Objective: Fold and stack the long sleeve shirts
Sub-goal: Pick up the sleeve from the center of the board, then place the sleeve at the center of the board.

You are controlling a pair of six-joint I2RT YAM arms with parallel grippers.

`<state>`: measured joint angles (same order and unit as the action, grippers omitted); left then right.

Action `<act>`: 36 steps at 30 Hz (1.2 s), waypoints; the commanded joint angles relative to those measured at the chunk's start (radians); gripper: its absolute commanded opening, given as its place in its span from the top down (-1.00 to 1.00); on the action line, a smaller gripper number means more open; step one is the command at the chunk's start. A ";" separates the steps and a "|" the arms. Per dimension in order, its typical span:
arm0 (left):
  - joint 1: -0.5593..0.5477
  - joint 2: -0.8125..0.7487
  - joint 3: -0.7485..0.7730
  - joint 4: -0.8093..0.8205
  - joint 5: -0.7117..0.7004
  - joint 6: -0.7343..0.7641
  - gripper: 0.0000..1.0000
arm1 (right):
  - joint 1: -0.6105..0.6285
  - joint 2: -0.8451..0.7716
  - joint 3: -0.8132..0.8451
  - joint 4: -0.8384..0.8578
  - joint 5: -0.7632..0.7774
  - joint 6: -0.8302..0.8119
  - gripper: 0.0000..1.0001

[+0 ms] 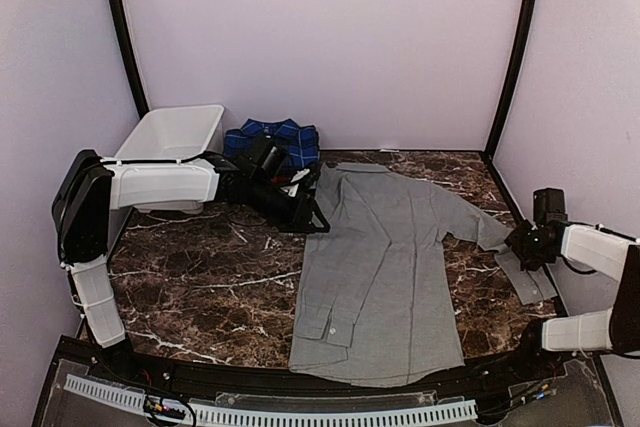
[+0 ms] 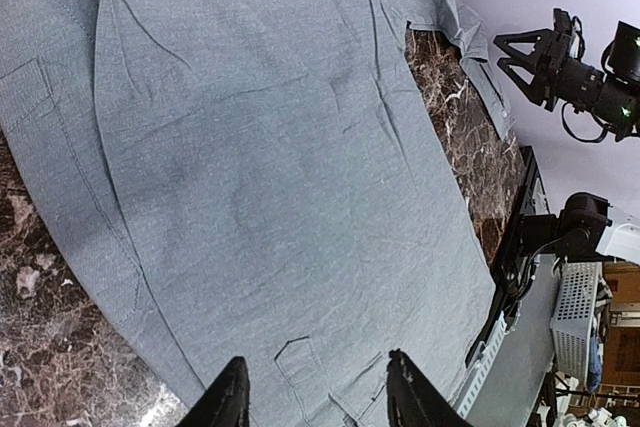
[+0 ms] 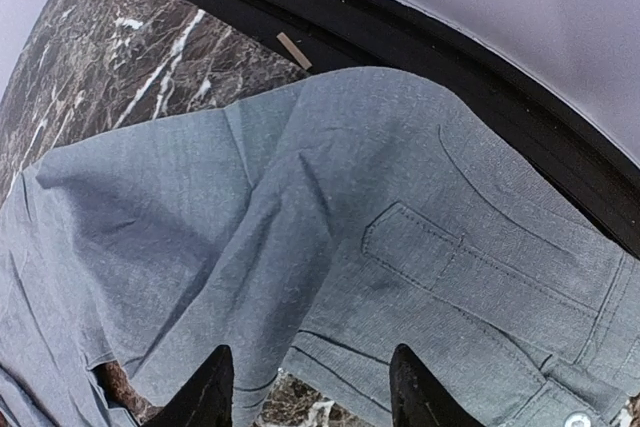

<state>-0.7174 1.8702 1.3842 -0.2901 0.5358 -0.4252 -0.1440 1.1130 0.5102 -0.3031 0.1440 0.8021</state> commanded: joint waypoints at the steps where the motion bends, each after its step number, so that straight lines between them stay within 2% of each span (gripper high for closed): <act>1: 0.003 -0.048 -0.020 -0.016 0.020 0.020 0.09 | -0.056 0.038 -0.032 0.133 -0.114 -0.030 0.01; 9: 0.003 -0.045 -0.020 -0.017 0.020 0.022 0.09 | -0.078 0.110 -0.043 0.227 -0.138 -0.034 0.01; 13: 0.002 -0.040 -0.020 -0.018 0.023 0.022 0.09 | -0.080 0.161 -0.044 0.277 -0.139 -0.035 0.08; 20: 0.003 -0.040 -0.020 -0.024 0.021 0.026 0.09 | -0.079 0.174 0.002 0.238 -0.140 -0.072 0.90; 21: 0.003 -0.040 -0.019 -0.024 0.022 0.026 0.09 | -0.077 0.161 0.012 0.229 -0.140 -0.085 0.99; 23: 0.003 -0.041 -0.019 -0.023 0.023 0.026 0.09 | -0.056 0.136 0.038 0.219 -0.139 -0.095 1.00; 28: 0.003 -0.040 -0.020 -0.023 0.021 0.025 0.09 | 0.128 0.143 0.148 0.139 -0.072 -0.102 1.00; 30: 0.003 -0.039 -0.020 -0.023 0.021 0.024 0.09 | 0.254 0.171 0.188 0.128 -0.036 -0.082 1.00; 36: 0.003 -0.034 -0.021 -0.015 0.030 0.019 0.09 | 0.579 0.417 0.378 0.098 0.052 -0.055 1.00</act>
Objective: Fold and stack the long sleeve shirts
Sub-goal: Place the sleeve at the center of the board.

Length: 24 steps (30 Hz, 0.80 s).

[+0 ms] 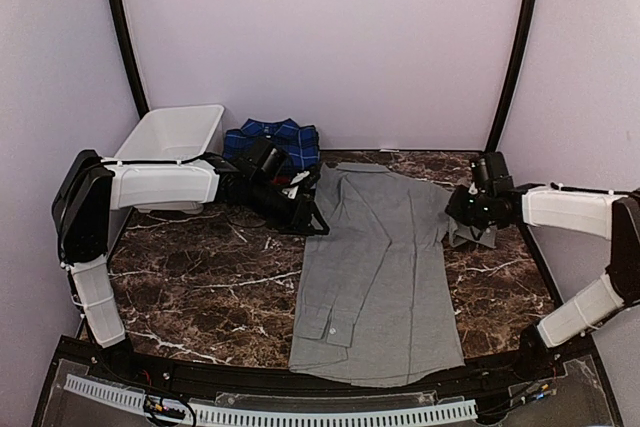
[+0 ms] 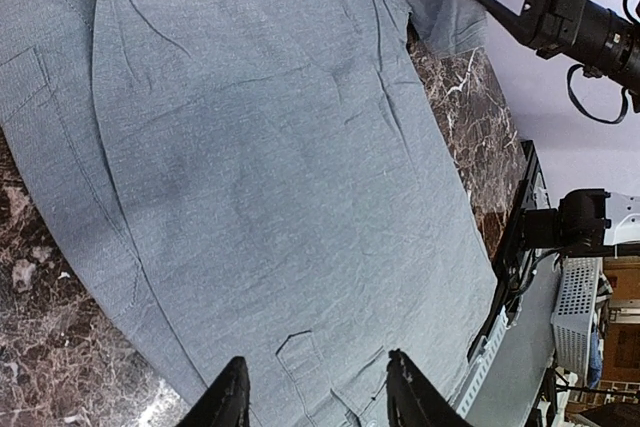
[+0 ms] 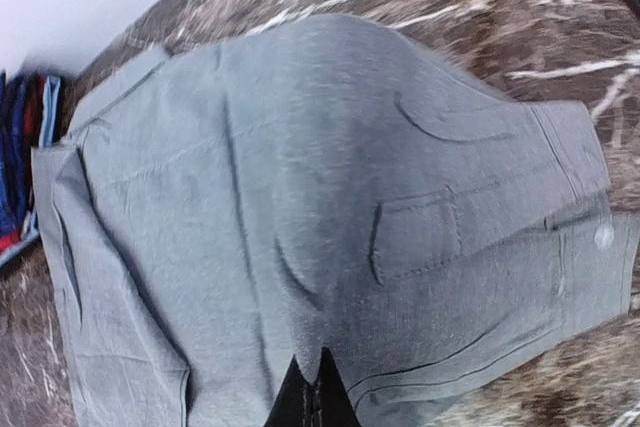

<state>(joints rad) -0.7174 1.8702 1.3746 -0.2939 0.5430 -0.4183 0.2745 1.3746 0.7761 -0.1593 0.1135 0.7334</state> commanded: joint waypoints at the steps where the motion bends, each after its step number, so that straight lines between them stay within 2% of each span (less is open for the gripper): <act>1: 0.003 -0.033 -0.013 -0.010 0.025 0.011 0.09 | 0.196 0.213 0.157 -0.063 0.087 0.007 0.95; 2: 0.003 -0.033 -0.013 -0.010 0.026 0.011 0.09 | 0.228 0.268 0.200 -0.081 0.087 -0.002 0.87; 6: 0.003 -0.031 -0.015 -0.010 0.032 0.013 0.09 | 0.296 0.400 0.331 -0.141 0.092 -0.040 0.33; 11: 0.003 -0.027 -0.016 -0.009 0.033 0.015 0.09 | 0.297 0.359 0.343 -0.143 0.088 -0.059 -0.12; 17: 0.003 -0.020 -0.014 -0.008 0.038 0.015 0.09 | 0.228 0.240 0.285 -0.182 0.117 -0.051 -0.19; 24: 0.003 -0.015 -0.014 -0.008 0.040 0.015 0.08 | 0.046 0.037 0.046 -0.058 -0.014 -0.003 -0.22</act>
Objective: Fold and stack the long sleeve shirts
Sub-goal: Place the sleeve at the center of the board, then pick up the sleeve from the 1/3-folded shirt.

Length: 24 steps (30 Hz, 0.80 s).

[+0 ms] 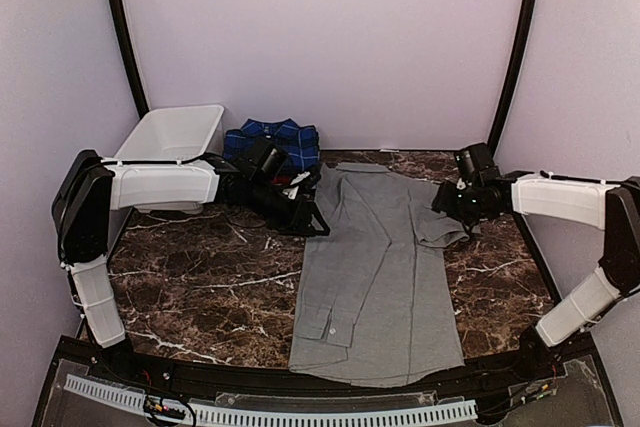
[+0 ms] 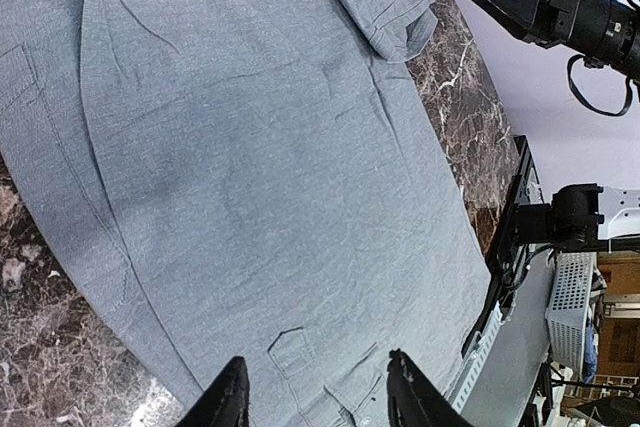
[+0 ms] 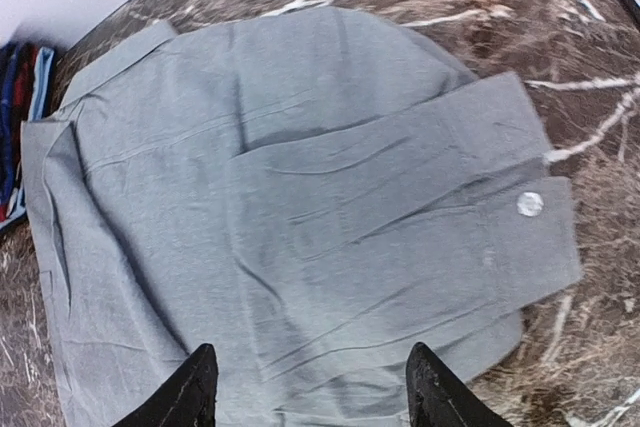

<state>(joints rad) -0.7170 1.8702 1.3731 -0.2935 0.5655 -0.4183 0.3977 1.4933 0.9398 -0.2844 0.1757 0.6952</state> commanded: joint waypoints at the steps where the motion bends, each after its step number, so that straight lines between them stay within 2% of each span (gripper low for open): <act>1: 0.002 -0.015 -0.013 -0.009 0.019 0.015 0.09 | -0.102 -0.108 -0.152 0.090 -0.096 0.046 -0.23; 7: 0.002 -0.011 -0.011 -0.007 0.026 0.013 0.08 | -0.205 -0.253 -0.358 0.253 -0.199 0.112 -0.33; 12: 0.002 -0.010 -0.011 -0.010 0.025 0.015 0.08 | -0.288 -0.309 -0.486 0.399 -0.286 0.160 -0.39; 18: 0.002 -0.007 -0.011 -0.009 0.027 0.014 0.08 | -0.368 -0.294 -0.589 0.600 -0.356 0.205 -0.42; 24: 0.003 -0.003 -0.012 -0.009 0.031 0.014 0.08 | -0.437 -0.197 -0.633 0.779 -0.400 0.244 -0.41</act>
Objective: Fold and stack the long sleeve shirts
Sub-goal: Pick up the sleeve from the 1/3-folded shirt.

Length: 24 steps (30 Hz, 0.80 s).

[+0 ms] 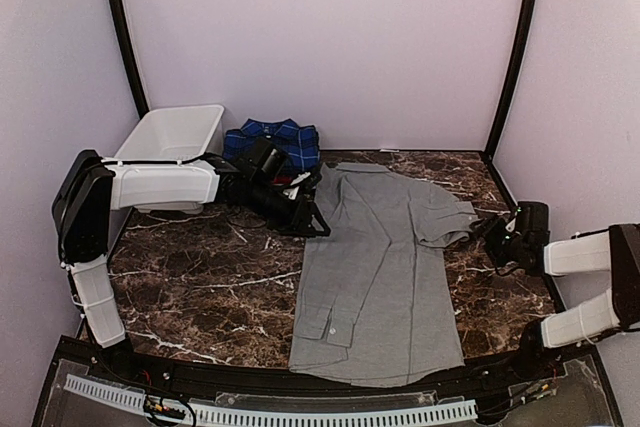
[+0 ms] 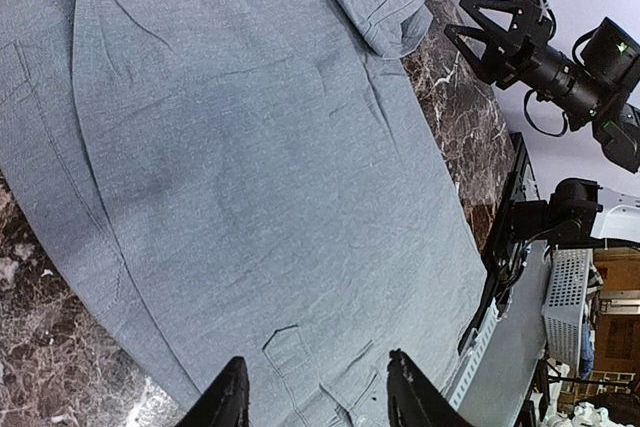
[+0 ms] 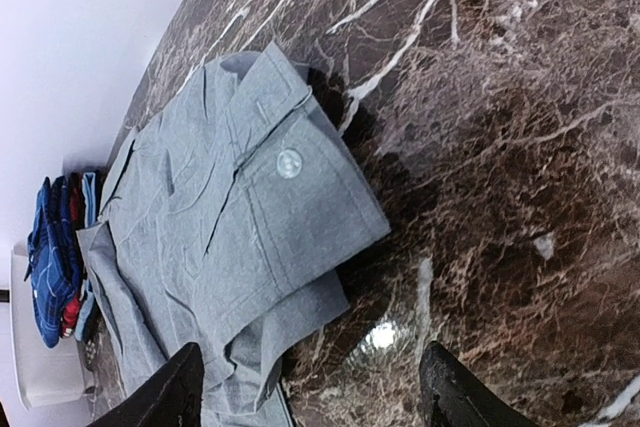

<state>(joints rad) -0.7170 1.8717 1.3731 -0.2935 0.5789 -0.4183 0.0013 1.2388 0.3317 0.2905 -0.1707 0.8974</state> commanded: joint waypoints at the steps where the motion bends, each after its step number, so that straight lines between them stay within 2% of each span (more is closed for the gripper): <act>1: 0.002 -0.005 -0.012 -0.009 0.017 0.014 0.08 | -0.047 0.078 -0.028 0.230 -0.056 0.047 -0.40; 10: 0.002 -0.007 -0.011 -0.010 0.017 0.013 0.08 | -0.084 0.324 -0.009 0.466 -0.157 0.111 -0.24; 15: 0.002 -0.008 -0.011 -0.010 0.015 0.012 0.09 | -0.088 0.416 -0.006 0.589 -0.185 0.150 -0.05; 24: 0.002 -0.015 -0.006 -0.007 0.014 0.004 0.08 | -0.090 0.495 0.073 0.596 -0.192 0.162 0.22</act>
<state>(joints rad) -0.7174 1.8717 1.3731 -0.2935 0.5858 -0.4187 -0.0845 1.7042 0.3649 0.8455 -0.3508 1.0531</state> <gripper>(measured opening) 0.459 0.409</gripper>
